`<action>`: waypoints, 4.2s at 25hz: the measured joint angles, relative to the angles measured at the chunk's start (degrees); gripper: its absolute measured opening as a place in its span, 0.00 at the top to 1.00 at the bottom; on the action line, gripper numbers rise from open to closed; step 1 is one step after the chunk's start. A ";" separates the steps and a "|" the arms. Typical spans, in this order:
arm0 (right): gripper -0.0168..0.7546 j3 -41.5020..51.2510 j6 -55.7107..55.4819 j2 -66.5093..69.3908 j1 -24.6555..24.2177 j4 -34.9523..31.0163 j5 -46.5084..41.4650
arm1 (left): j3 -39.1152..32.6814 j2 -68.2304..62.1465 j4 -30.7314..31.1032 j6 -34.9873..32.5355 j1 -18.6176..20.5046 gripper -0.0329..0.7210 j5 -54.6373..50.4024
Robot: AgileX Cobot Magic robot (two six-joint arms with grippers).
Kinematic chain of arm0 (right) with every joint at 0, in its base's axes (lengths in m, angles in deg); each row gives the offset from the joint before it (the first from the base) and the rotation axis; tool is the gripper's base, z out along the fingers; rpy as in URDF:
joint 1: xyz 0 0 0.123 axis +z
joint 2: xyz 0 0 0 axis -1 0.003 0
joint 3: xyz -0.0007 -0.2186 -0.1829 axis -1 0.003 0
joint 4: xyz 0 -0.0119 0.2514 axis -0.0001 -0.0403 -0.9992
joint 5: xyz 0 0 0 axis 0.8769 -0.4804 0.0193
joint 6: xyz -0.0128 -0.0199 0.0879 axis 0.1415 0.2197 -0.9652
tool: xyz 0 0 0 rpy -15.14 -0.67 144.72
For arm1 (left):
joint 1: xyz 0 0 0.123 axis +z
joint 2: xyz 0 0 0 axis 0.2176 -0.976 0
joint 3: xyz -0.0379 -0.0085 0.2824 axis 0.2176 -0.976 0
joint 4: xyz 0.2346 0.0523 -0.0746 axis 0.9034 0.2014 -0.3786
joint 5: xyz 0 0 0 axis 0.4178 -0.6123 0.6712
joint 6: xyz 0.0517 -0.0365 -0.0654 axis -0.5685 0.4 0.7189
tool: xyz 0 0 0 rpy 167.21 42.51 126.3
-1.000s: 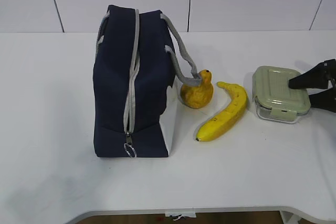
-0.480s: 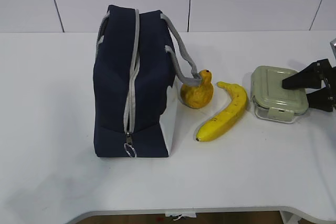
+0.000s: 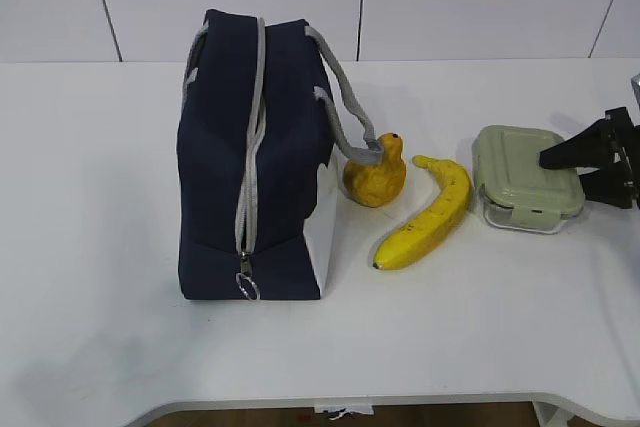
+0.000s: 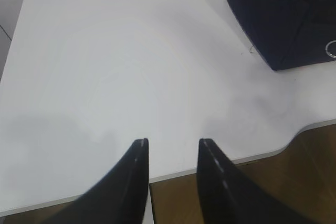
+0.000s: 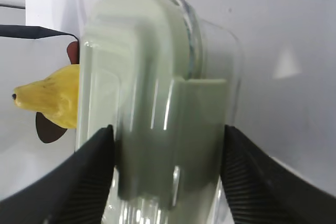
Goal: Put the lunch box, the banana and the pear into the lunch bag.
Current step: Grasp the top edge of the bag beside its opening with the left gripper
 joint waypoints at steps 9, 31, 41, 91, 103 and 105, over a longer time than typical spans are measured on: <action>0.46 -0.13 -0.59 0.00 0.00 0.00 -0.45 | 0.00 0.00 0.00 0.02 0.00 0.63 0.00; 0.51 -0.13 -8.35 -1.45 0.12 1.66 -0.23 | 0.00 0.00 0.00 0.02 0.00 0.63 0.02; 0.51 0.13 -16.26 -8.71 0.21 4.93 1.34 | 0.00 0.00 -0.11 0.02 0.00 0.63 0.12; 0.51 -1.52 -23.33 -24.60 25.81 -8.93 -0.24 | 42.91 -90.56 -52.94 -22.98 -3.11 0.43 3.77; 0.51 -6.91 -23.23 -24.60 26.07 -11.57 -0.24 | 48.41 -99.08 -52.20 -23.20 -5.94 0.57 3.38; 0.51 -7.75 -23.34 -24.60 26.82 -11.60 -0.24 | 48.55 -99.21 -51.47 -23.20 -5.94 0.66 3.38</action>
